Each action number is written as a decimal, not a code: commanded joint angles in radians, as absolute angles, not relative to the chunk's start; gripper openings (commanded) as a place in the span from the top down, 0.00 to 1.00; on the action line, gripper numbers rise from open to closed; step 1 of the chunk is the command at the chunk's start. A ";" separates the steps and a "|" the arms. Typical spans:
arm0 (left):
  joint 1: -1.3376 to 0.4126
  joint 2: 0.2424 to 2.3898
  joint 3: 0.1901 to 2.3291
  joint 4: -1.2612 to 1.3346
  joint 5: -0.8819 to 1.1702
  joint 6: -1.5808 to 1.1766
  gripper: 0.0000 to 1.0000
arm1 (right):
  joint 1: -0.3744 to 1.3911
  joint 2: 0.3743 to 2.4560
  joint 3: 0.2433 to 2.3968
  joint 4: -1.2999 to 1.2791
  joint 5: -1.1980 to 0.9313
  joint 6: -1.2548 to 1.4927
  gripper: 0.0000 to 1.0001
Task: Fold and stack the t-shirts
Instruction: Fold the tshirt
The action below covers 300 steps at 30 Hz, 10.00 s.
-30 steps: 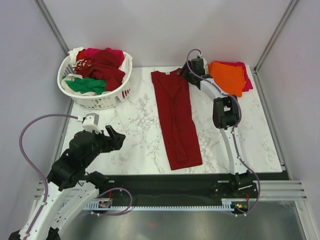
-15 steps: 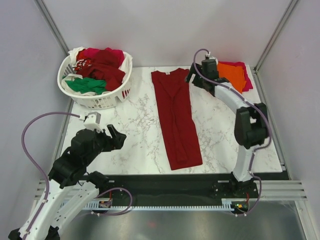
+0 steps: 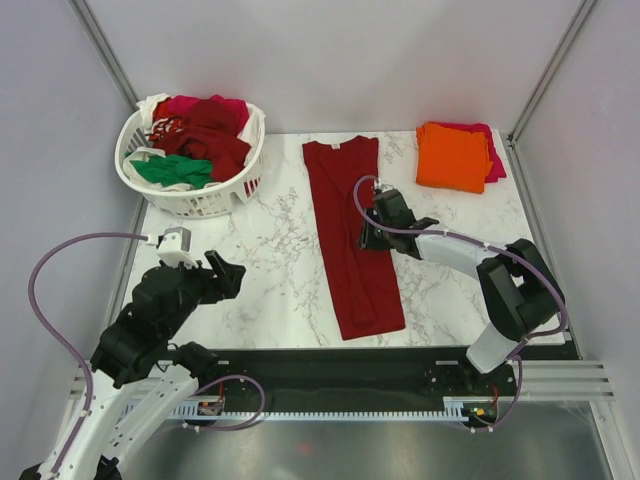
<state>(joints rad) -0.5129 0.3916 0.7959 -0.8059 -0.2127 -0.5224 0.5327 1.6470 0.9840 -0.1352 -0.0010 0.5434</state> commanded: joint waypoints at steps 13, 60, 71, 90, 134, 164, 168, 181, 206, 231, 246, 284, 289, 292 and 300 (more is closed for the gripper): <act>-0.518 0.382 0.787 -0.770 -0.261 -0.502 0.17 | 0.684 1.689 0.927 -0.089 -0.006 0.551 0.65; -1.052 1.296 0.828 -0.391 -0.215 -0.870 0.20 | 0.617 1.031 0.580 -0.514 0.167 0.681 0.53; -1.103 1.367 0.844 -0.361 -0.222 -0.903 0.20 | 0.615 0.985 0.387 -0.344 -0.075 0.767 0.37; -1.222 1.334 0.726 -0.339 -0.276 -1.115 0.28 | 0.618 0.750 0.195 -0.328 -0.152 0.896 1.00; -1.285 1.146 0.552 -0.267 -0.245 -1.243 0.98 | 0.623 0.574 0.224 -0.487 -0.227 0.933 1.00; -0.823 1.339 1.229 -0.641 -0.135 -0.761 0.98 | 0.583 1.287 1.120 -0.664 0.103 0.554 1.00; -0.769 1.477 1.311 -0.640 -0.153 -0.687 0.98 | 0.540 1.452 1.231 -0.641 0.109 0.505 1.00; -0.591 1.810 1.613 -0.643 -0.066 -0.557 0.98 | 0.440 1.805 1.486 -0.621 0.083 0.480 0.92; -0.564 1.892 1.684 -0.773 0.017 -0.526 0.35 | 0.350 1.592 1.145 -0.414 -0.248 0.486 0.55; -0.696 1.772 1.062 -0.453 0.115 -0.701 0.44 | 0.403 1.394 0.560 -0.254 -0.357 0.538 0.85; -0.736 1.566 1.103 -0.468 -0.049 -0.647 0.43 | 0.446 1.568 1.236 -0.330 -0.281 0.515 0.93; -0.781 1.494 1.062 -0.459 0.005 -0.646 0.36 | 0.204 1.677 1.321 -0.264 -0.471 0.538 0.26; -0.769 1.448 1.023 -0.465 -0.031 -0.634 0.31 | 0.206 1.499 0.994 -0.253 -0.463 0.508 0.23; -0.767 1.476 1.000 -0.463 -0.031 -0.641 0.32 | 0.204 1.448 0.879 -0.261 -0.471 0.489 0.20; -0.762 1.537 0.960 -0.446 -0.086 -0.712 0.24 | 0.206 1.440 0.740 -0.247 -0.434 0.472 0.18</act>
<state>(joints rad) -0.7689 1.5238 0.9745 -0.4583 -0.0307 -0.6773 0.2066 1.4437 0.7506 -0.2985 -0.4484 0.4969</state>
